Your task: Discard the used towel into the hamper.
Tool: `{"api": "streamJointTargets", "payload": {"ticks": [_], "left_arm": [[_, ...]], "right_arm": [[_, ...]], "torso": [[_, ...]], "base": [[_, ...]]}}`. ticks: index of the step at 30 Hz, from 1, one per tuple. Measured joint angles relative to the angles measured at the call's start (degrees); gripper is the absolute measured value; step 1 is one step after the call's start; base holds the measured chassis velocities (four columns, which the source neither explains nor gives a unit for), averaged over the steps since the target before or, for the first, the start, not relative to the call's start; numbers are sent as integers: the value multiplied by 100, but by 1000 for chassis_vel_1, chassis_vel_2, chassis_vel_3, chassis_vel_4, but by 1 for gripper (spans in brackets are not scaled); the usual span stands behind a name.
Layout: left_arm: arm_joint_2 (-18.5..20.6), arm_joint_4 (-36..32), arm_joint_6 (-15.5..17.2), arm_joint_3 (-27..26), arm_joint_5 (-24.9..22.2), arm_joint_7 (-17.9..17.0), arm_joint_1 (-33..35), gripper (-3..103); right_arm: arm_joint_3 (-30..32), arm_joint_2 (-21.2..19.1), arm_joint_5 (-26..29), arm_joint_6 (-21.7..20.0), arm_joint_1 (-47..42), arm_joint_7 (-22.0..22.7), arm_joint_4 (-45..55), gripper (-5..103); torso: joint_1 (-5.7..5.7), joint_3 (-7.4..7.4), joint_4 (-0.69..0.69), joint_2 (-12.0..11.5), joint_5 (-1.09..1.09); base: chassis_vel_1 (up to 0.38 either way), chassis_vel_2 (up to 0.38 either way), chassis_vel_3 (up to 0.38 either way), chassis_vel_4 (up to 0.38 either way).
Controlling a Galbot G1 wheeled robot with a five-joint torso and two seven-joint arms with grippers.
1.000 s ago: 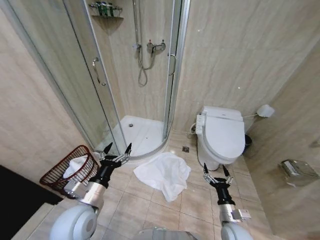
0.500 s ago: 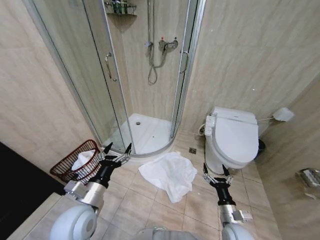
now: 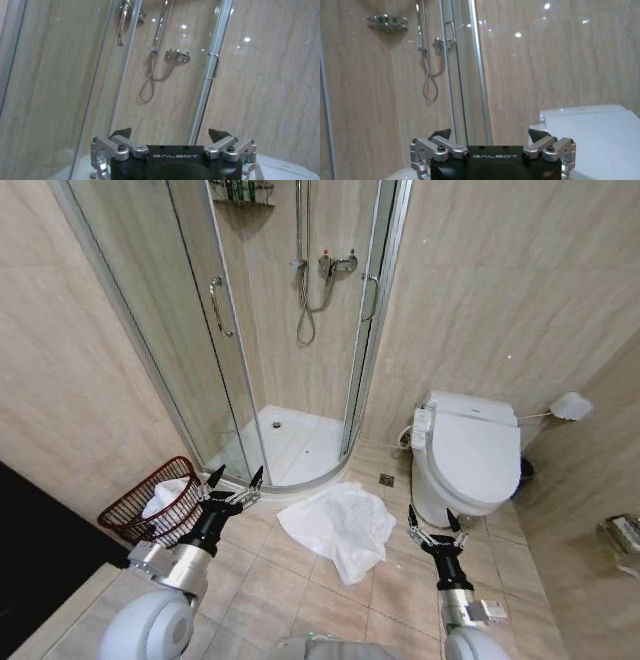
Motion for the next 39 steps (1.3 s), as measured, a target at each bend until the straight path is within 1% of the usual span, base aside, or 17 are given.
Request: {"api": "streamJointTargets", "payload": {"ticks": [2,7,12,17,19,22,23,24,25,26,27,30,32,34,35,37,39], "left_arm": [[0,0,0,0,0,0,0,100],[0,0,0,0,0,0,0,100],[-1,0,0,0,0,0,0,100],[0,0,0,0,0,0,0,100],[0,0,0,0,0,0,0,100],[0,0,0,0,0,0,0,100],[0,0,0,0,0,0,0,100],[0,0,0,0,0,0,0,100],[0,0,0,0,0,0,0,100],[0,0,0,0,0,0,0,100],[0,0,0,0,0,0,0,100],[0,0,0,0,0,0,0,100],[0,0,0,0,0,0,0,100],[0,0,0,0,0,0,0,100],[0,0,0,0,0,0,0,100],[0,0,0,0,0,0,0,100],[0,0,0,0,0,0,0,100]], "right_arm": [[20,-137,382,83,39,-203,-58,100],[133,-287,580,128,29,-281,-36,100],[202,-411,626,142,28,-123,23,100],[302,-362,600,191,82,-13,6,100],[369,-337,655,165,128,-40,-25,100],[478,-371,926,55,154,34,-25,100],[469,-441,1056,172,126,196,10,100],[469,-441,1056,172,126,196,10,100],[463,-521,1150,429,82,355,37,100],[485,-598,1195,563,17,368,36,100],[485,-598,1195,563,17,368,36,100],[552,-863,1407,722,-166,259,-24,100],[561,-868,1458,721,-165,245,-37,100],[586,-713,1395,644,-113,331,-20,100],[586,-713,1395,644,-113,331,-20,100],[630,-438,1091,503,-106,367,106,100],[527,-265,875,474,-107,362,114,100]], "torso": [[-35,-45,0,-79,0],[-77,-107,-1,-182,0],[-139,-181,0,-320,0],[-197,-248,0,-445,0],[-209,-266,0,-474,0],[-243,-322,0,-565,1],[-257,-343,-1,-600,0],[-257,-343,-1,-600,0],[-273,-369,1,-642,0],[-285,-388,0,-672,0],[-285,-388,0,-672,0],[-324,-446,-1,-768,0],[-339,-466,0,-803,0],[-367,-502,1,-867,1],[-367,-502,1,-867,1],[-393,-537,0,-928,-1],[-417,-569,-2,-983,-3]], "base": [[0,0,0,0],[0,0,0,0],[0,0,0,0],[0,0,0,0],[0,0,0,0],[0,0,0,0],[0,0,0,0],[0,0,0,0],[0,0,0,0],[0,0,0,0],[0,0,0,0],[0,0,0,0],[0,0,0,0],[0,0,0,0],[0,0,0,0],[0,0,0,0],[0,0,0,0]]}}
